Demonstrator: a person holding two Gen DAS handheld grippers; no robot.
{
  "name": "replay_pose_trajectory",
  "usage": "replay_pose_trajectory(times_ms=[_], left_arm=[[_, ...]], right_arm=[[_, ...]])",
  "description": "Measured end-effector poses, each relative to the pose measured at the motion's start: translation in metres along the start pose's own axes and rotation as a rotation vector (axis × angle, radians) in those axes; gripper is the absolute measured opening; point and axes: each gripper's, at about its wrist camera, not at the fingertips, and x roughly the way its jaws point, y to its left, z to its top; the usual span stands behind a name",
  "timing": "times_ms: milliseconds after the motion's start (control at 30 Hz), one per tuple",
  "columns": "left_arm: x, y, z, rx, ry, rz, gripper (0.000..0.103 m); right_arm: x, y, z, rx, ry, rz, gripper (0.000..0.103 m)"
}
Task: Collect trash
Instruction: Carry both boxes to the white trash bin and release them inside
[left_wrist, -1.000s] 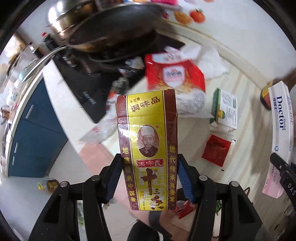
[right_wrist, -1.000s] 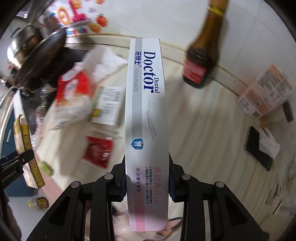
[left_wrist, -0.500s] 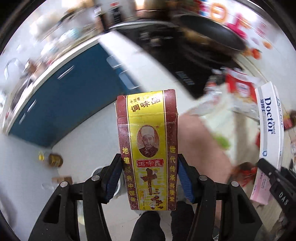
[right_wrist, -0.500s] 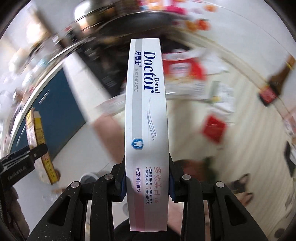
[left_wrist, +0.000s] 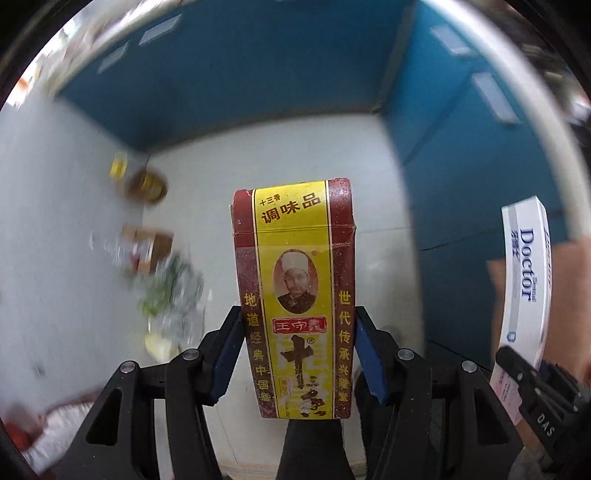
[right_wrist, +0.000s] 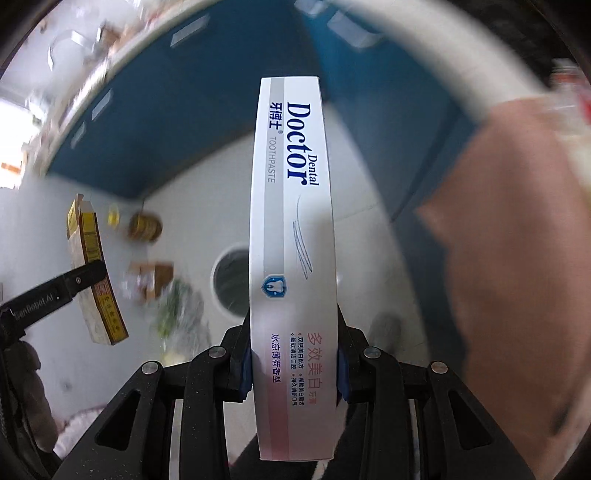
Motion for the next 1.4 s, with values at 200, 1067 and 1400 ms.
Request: replay_pose_trajectory(times_ms=[200,1067,1400], left_arm=[[0.168,0.068,-0.007,-0.162,0.2,-0.004,0.055],[0.272,0.159,-0.028,-0.321,0.176,0.063,0.097],[0.095,0.157,-0.062,-0.301,-0.057,0.087,0.097]], right_arm=[[0.179,0.048,-0.001,-0.058,0.236,0.096,0.036],[0.368,0.123,0.004,-0.335,0.337,-0.136,0.102],[0.177,0.169,0.004,-0.429,0.078,-0.199,0.103]])
